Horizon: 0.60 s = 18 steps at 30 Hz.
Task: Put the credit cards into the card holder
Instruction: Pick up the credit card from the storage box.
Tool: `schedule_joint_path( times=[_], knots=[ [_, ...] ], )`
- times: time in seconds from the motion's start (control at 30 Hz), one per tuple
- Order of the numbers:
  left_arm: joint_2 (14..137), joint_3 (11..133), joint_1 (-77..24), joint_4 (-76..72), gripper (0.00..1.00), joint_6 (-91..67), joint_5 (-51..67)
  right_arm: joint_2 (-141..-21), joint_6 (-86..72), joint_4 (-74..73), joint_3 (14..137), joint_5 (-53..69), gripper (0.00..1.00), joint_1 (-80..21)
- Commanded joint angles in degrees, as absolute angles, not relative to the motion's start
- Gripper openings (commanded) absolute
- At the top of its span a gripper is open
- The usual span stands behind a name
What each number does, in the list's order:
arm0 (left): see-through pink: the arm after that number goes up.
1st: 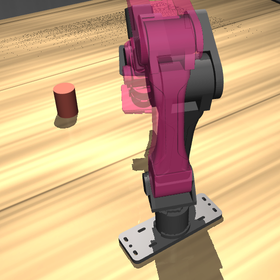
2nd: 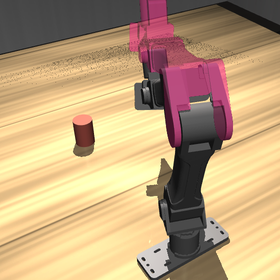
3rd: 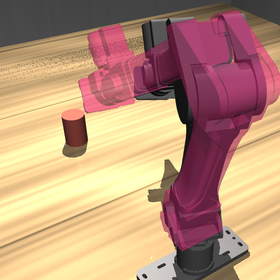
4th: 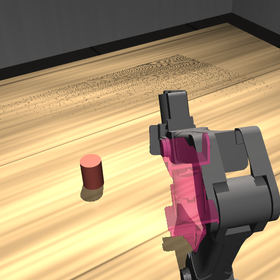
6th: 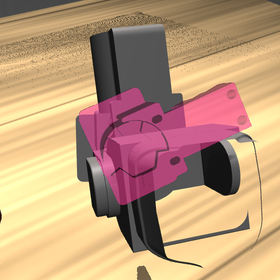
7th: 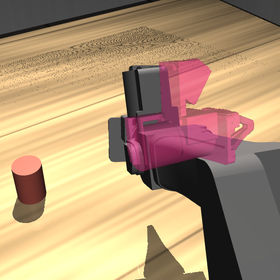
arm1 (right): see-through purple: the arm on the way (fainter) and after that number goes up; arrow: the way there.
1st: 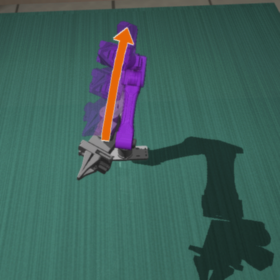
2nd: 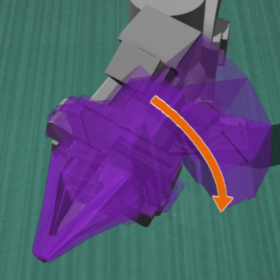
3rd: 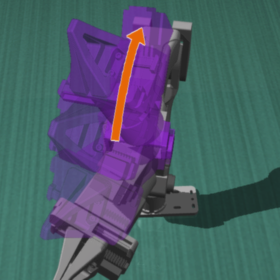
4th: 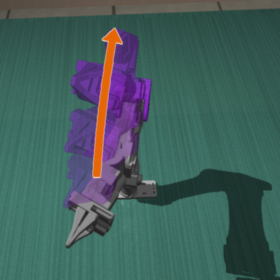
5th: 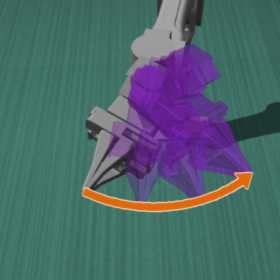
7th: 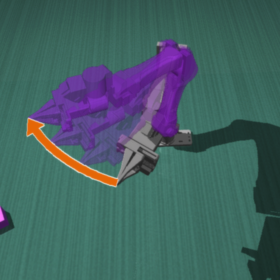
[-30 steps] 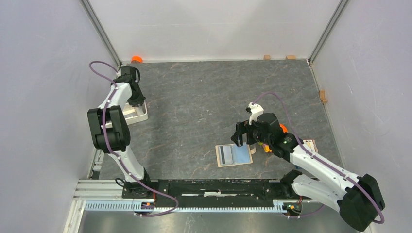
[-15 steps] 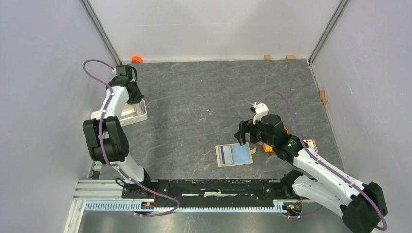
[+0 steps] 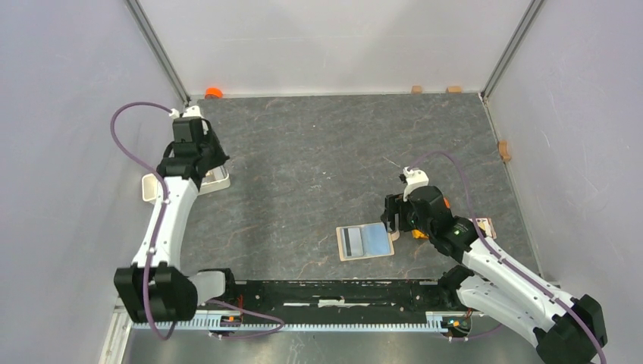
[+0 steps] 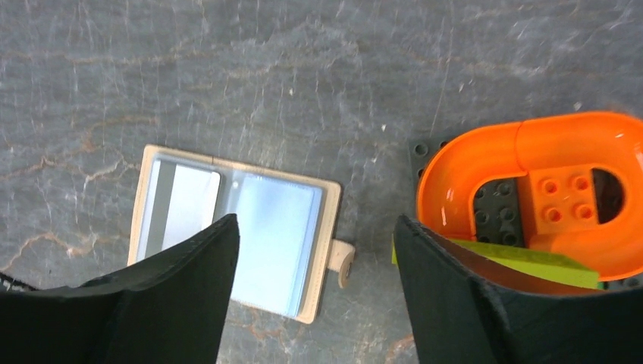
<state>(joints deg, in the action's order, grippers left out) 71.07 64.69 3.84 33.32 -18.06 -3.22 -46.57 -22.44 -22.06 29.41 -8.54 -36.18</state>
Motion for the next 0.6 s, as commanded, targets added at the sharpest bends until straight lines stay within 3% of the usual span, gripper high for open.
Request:
schedule_joint_path(
  times=[0.0,0.47,0.57],
  knots=[
    [62.82,60.73,-1.77,33.05,0.02,-21.99,2.03,-43.93,-24.34,-24.27,27.19,-3.71,0.76,-35.95],
    [47.19,40.45,-30.45,22.91,0.02,-42.96,6.54,-45.28,-26.54,-20.77,19.89,-3.92,0.57,-36.04],
    [46.43,36.32,-34.64,19.21,0.02,-47.00,5.92,-46.80,-26.36,-18.29,19.00,-2.36,0.48,-36.04]
  ],
)
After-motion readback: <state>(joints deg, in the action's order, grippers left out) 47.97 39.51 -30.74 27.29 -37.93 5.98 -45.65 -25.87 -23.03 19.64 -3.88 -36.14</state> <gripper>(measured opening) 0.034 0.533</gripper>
